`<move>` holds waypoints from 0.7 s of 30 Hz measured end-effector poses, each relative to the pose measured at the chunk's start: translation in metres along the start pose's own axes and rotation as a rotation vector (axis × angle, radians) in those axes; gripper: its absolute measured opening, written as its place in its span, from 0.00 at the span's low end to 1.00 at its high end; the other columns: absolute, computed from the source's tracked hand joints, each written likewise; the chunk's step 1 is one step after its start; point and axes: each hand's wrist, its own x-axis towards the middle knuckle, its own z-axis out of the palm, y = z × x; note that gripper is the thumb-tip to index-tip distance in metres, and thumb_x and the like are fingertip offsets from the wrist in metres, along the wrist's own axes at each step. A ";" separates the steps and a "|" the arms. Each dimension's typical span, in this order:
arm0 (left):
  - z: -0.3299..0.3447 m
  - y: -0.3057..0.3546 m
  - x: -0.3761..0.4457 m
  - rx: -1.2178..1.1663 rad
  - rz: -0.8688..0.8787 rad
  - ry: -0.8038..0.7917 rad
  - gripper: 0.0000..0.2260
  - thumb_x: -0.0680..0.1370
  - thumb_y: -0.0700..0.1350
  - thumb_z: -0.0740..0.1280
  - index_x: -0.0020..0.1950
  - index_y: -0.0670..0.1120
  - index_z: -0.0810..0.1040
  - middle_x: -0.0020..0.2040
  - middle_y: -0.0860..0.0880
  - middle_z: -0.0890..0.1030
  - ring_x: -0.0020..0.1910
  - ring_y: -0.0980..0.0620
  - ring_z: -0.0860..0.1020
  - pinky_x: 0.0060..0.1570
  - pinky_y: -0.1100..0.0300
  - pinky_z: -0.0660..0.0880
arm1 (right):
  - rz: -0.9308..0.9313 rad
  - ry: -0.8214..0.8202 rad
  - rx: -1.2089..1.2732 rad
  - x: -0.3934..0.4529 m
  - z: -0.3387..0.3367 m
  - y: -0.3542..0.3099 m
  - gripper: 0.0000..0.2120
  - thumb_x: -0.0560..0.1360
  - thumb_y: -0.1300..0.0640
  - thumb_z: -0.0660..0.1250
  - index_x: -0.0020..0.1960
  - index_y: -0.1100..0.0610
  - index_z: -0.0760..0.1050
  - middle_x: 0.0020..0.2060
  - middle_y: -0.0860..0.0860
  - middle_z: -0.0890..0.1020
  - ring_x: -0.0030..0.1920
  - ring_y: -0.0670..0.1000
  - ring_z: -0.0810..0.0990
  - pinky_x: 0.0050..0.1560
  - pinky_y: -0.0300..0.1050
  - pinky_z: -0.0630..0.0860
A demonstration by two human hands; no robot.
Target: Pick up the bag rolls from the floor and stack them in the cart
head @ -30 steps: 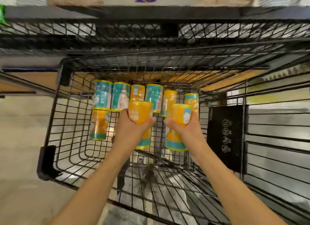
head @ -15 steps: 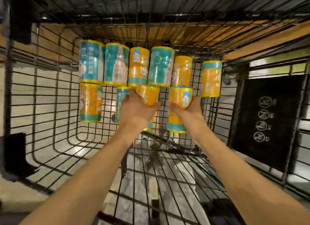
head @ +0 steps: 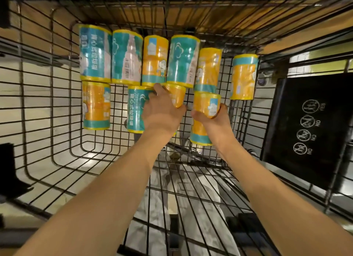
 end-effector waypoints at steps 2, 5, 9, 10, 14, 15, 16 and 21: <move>0.001 0.003 -0.001 0.113 -0.009 0.018 0.34 0.73 0.61 0.73 0.68 0.44 0.63 0.62 0.42 0.77 0.60 0.38 0.78 0.46 0.51 0.68 | 0.003 0.010 0.010 -0.002 -0.002 -0.002 0.27 0.72 0.57 0.78 0.64 0.54 0.67 0.50 0.48 0.82 0.48 0.46 0.83 0.47 0.44 0.81; 0.004 0.007 0.000 0.253 -0.008 0.043 0.36 0.73 0.63 0.73 0.69 0.43 0.63 0.62 0.43 0.78 0.59 0.39 0.80 0.47 0.49 0.72 | 0.010 0.016 0.032 -0.004 -0.007 -0.002 0.24 0.73 0.58 0.77 0.62 0.54 0.67 0.47 0.47 0.81 0.45 0.45 0.82 0.43 0.41 0.79; 0.014 0.008 0.002 0.326 0.007 0.047 0.36 0.74 0.60 0.72 0.71 0.40 0.63 0.61 0.42 0.79 0.59 0.40 0.80 0.50 0.49 0.74 | -0.001 0.005 0.030 -0.005 -0.015 0.001 0.27 0.72 0.57 0.78 0.65 0.55 0.68 0.50 0.48 0.83 0.48 0.46 0.84 0.47 0.44 0.80; 0.016 0.008 0.003 0.341 0.008 0.050 0.37 0.75 0.60 0.71 0.72 0.39 0.63 0.61 0.42 0.79 0.58 0.40 0.81 0.52 0.48 0.74 | -0.004 0.006 0.024 -0.005 -0.018 0.002 0.28 0.72 0.56 0.78 0.66 0.55 0.68 0.50 0.48 0.84 0.48 0.46 0.85 0.47 0.43 0.80; 0.019 0.006 0.006 0.309 -0.012 0.041 0.37 0.74 0.61 0.72 0.71 0.39 0.64 0.62 0.42 0.79 0.60 0.39 0.80 0.54 0.47 0.75 | -0.025 0.034 -0.039 -0.002 -0.026 0.003 0.30 0.71 0.53 0.78 0.66 0.53 0.67 0.56 0.49 0.81 0.53 0.47 0.83 0.49 0.43 0.80; 0.018 0.005 0.006 0.288 -0.016 0.036 0.36 0.74 0.61 0.73 0.70 0.39 0.65 0.63 0.41 0.79 0.60 0.39 0.80 0.54 0.46 0.75 | -0.024 0.039 -0.053 -0.001 -0.028 0.003 0.30 0.71 0.52 0.79 0.67 0.52 0.66 0.57 0.49 0.79 0.53 0.47 0.82 0.49 0.43 0.79; 0.017 0.005 0.005 0.268 -0.018 0.032 0.35 0.74 0.61 0.73 0.69 0.40 0.65 0.63 0.41 0.78 0.61 0.39 0.79 0.54 0.45 0.75 | -0.019 0.042 -0.057 -0.001 -0.030 0.003 0.31 0.71 0.52 0.78 0.68 0.52 0.66 0.57 0.48 0.79 0.53 0.45 0.81 0.47 0.42 0.78; 0.006 0.003 0.000 0.208 -0.007 -0.014 0.32 0.77 0.58 0.71 0.70 0.39 0.65 0.67 0.41 0.74 0.65 0.38 0.76 0.57 0.44 0.74 | -0.015 0.044 -0.063 0.000 -0.033 0.003 0.34 0.71 0.50 0.78 0.70 0.51 0.64 0.57 0.47 0.79 0.54 0.47 0.81 0.50 0.45 0.77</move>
